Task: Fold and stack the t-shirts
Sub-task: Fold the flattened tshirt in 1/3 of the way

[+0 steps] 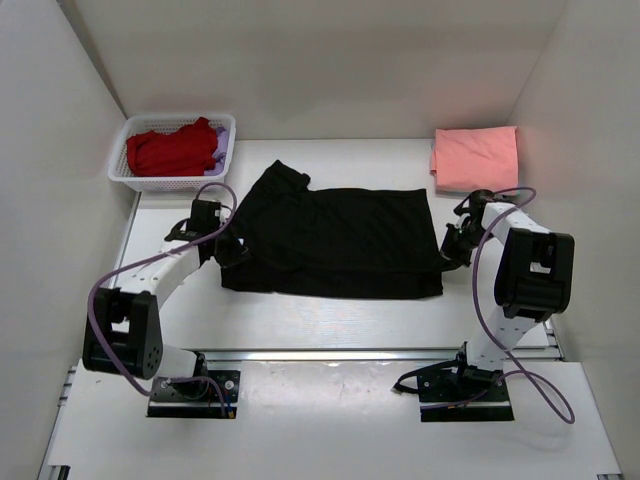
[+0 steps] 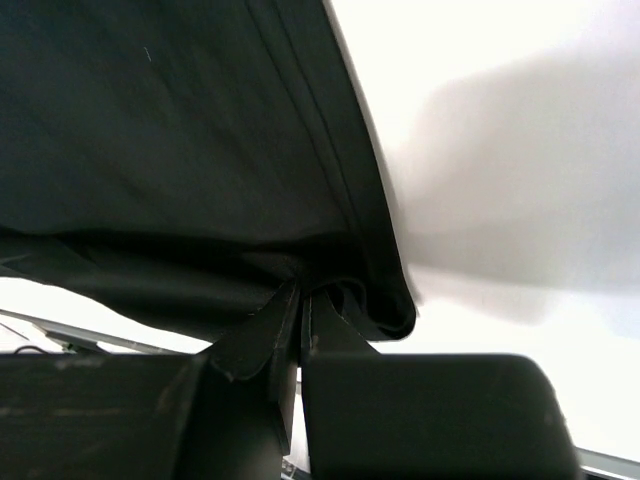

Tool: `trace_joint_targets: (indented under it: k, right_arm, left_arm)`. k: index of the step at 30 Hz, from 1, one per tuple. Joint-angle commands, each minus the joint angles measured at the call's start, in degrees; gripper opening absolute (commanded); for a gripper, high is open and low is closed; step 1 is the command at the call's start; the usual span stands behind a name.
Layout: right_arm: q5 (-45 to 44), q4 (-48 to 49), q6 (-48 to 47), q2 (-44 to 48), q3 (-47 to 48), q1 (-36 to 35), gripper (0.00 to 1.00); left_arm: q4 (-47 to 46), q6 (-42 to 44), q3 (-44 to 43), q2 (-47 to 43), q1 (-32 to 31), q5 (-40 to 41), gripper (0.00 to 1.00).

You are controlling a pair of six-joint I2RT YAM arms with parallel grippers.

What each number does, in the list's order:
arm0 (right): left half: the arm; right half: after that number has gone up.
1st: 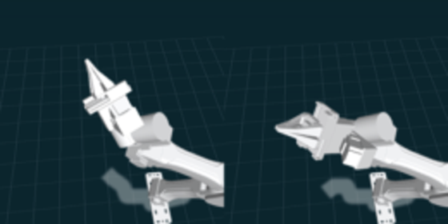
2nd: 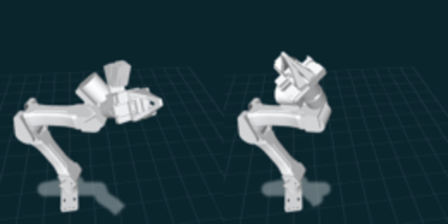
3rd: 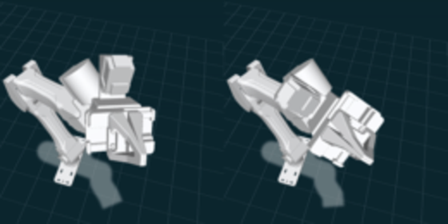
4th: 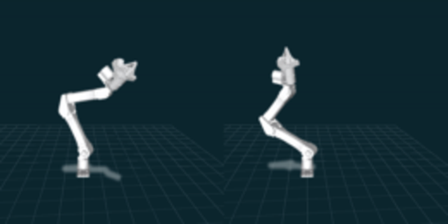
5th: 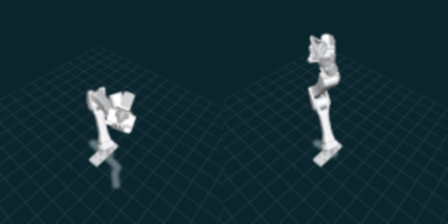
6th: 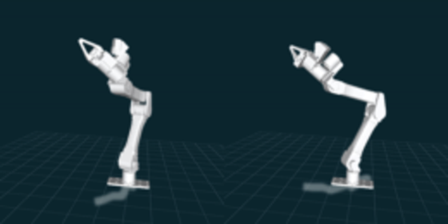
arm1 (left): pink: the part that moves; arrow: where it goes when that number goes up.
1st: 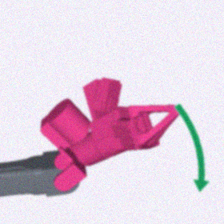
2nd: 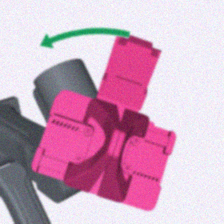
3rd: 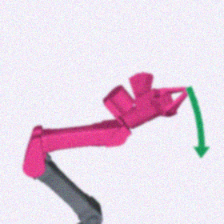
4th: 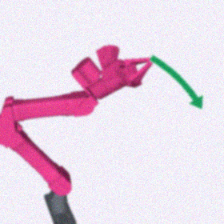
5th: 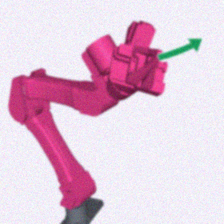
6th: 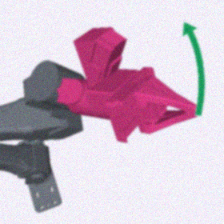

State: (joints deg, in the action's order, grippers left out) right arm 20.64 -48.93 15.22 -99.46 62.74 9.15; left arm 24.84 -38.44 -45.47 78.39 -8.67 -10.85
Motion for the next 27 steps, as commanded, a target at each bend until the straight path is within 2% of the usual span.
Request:
trace_joint_targets:
  k: [1, 9, 10, 12, 14, 15, 16, 18, 22, 27]
  right_arm:
    - [0.10, -0.38, 0.07, -2.58, 4.48, 0.43, 0.00]
    - [-1.13, -2.57, 0.33, -8.03, 11.26, -0.80, 0.00]
    - [-1.39, -2.23, 0.51, -8.20, 12.31, -0.80, 0.01]
    - [-1.66, -2.66, 1.12, -9.17, 13.45, -0.36, 0.03]
    - [-1.75, -2.32, 0.95, -9.70, 15.56, -0.01, 0.12]
    - [-1.40, -1.79, 1.12, -9.61, 15.66, -0.27, 0.12]
    - [-1.57, -1.79, 1.39, -9.96, 16.70, 0.16, 0.17]
    - [-1.57, -1.17, 1.56, -9.79, 18.03, 0.00, 0.24]
    - [-2.01, 0.14, 2.44, -7.86, 20.22, -0.62, 0.42]
    - [-2.71, 1.73, 1.57, -6.80, 22.94, -1.24, 0.50]
  left_arm:
    - [-0.76, 1.87, -4.09, 2.37, 0.49, -0.05, 0.00]
    - [-1.11, 1.61, -7.35, 6.25, 1.28, 0.30, 0.01]
    - [-1.54, 1.35, -7.52, 6.34, 1.46, 0.39, 0.12]
    - [-2.60, 0.91, -7.96, 7.47, 2.16, 0.22, 0.18]
    - [-4.79, 0.12, -9.71, 9.14, 2.43, -0.39, 0.25]
    - [-5.15, 0.20, -10.94, 9.67, 2.77, -0.66, 0.32]
    - [-5.94, 0.12, -11.56, 10.72, 2.78, -1.01, 0.45]
    - [-6.03, -0.15, -14.37, 12.30, 3.04, -1.54, 0.62]
    - [-8.13, -1.03, -15.70, 12.23, 2.87, -2.59, 0.62]
    - [-10.77, -2.96, -12.97, 10.91, 2.25, -3.91, 0.56]
